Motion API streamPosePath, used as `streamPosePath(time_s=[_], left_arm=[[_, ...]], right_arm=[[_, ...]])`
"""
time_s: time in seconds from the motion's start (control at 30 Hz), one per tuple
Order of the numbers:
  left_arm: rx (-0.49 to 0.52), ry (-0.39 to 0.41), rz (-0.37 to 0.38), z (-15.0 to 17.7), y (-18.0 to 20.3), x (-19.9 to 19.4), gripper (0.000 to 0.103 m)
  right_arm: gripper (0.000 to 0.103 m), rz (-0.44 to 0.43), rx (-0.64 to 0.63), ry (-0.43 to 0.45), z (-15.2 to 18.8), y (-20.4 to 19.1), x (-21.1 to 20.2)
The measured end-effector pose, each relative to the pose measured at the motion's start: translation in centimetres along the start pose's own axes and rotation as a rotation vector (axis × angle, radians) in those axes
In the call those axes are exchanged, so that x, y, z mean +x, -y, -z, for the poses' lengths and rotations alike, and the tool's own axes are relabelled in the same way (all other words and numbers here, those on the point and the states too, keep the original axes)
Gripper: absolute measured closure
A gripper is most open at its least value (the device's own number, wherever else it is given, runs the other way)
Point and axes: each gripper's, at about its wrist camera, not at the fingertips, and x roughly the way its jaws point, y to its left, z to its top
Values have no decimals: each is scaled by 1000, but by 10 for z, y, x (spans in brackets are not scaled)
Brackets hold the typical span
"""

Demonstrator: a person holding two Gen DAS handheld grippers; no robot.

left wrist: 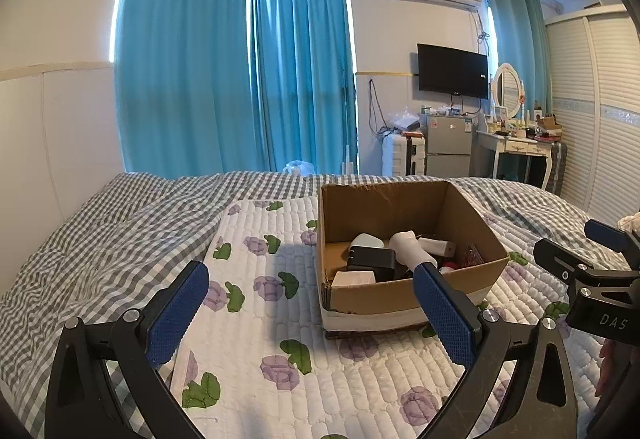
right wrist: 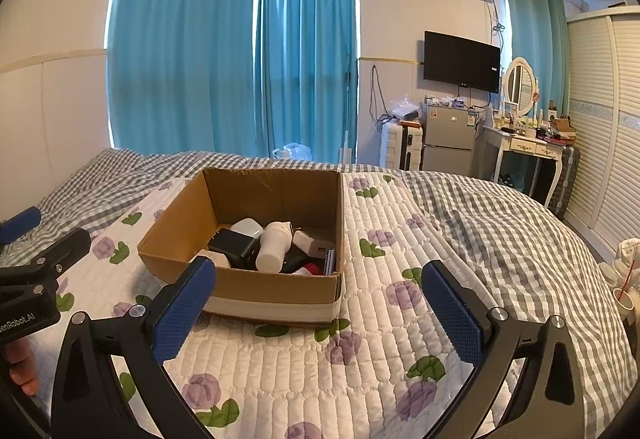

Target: Organize rigid objects

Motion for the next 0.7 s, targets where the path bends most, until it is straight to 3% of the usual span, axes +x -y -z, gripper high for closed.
streamPosePath(time_s=[0.7], left_arm=[[10,-7,-3,2,3,-1,0]], right_arm=[[0,5,12,-13,2,1,2]])
